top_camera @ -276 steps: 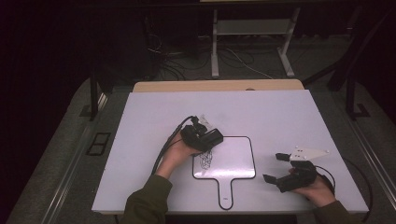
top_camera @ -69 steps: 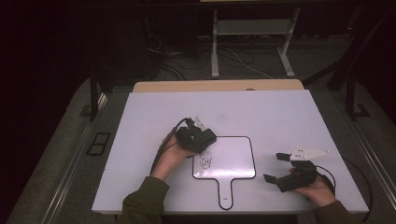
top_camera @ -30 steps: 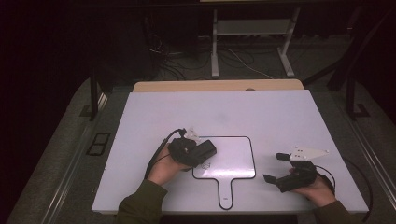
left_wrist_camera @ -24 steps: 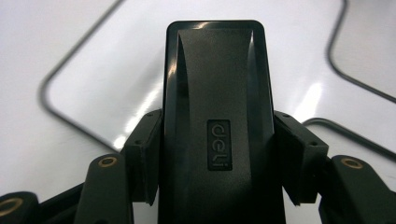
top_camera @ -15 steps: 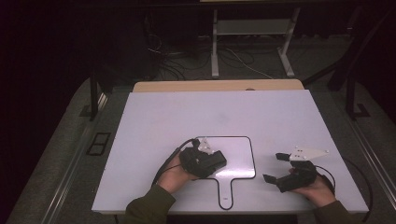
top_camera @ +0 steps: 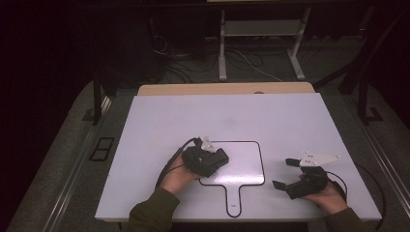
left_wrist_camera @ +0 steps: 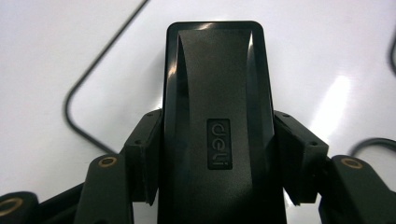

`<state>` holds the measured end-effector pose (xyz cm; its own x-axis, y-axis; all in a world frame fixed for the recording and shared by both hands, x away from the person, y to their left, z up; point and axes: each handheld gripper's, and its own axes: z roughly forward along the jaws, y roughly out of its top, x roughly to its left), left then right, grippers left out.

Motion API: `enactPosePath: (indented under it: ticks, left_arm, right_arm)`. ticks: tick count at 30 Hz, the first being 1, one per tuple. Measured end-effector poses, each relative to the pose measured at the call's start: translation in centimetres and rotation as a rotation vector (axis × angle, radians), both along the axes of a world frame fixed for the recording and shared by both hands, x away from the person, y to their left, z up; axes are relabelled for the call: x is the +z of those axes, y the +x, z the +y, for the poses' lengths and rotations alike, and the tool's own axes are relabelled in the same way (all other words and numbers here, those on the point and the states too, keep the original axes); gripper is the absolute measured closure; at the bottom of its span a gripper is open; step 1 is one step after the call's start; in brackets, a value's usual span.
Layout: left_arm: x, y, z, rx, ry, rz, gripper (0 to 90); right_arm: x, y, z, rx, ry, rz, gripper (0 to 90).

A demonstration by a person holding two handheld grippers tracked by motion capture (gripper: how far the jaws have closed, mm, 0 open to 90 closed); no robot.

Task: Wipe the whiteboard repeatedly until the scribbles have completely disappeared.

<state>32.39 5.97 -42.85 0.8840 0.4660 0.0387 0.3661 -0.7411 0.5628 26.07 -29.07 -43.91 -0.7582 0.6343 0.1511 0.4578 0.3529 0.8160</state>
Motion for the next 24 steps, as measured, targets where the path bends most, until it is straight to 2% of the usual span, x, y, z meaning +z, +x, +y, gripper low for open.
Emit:
enactPosePath:
  ticks: [4,6,14,17,21,24]
  left_arm:
    - [0.0,-1.0,-0.5,-0.038,0.0,0.007,38.8]
    - [0.0,-1.1,-0.7,-0.041,0.004,0.004,38.9]
    - [0.2,1.2,0.3,0.035,0.045,-0.036,38.9]
    - [0.2,1.3,0.3,0.042,0.044,-0.033,38.8]
    - [0.2,0.2,-0.3,-0.002,0.044,-0.018,38.8]
    - [0.2,-0.7,-0.6,-0.034,0.028,-0.003,38.8]
  right_arm:
    - [0.0,0.0,0.0,0.001,0.0,-0.001,0.0]
    - [0.0,0.0,0.0,0.0,-0.002,0.0,0.0]
    - [0.0,0.0,0.0,-0.001,0.0,-0.001,0.0]
    - [0.0,0.0,0.0,0.0,-0.003,0.001,0.0]
    - [0.0,0.0,0.0,0.0,-0.003,0.001,0.0]
    - [0.0,0.0,0.0,-0.002,0.001,0.0,0.0]
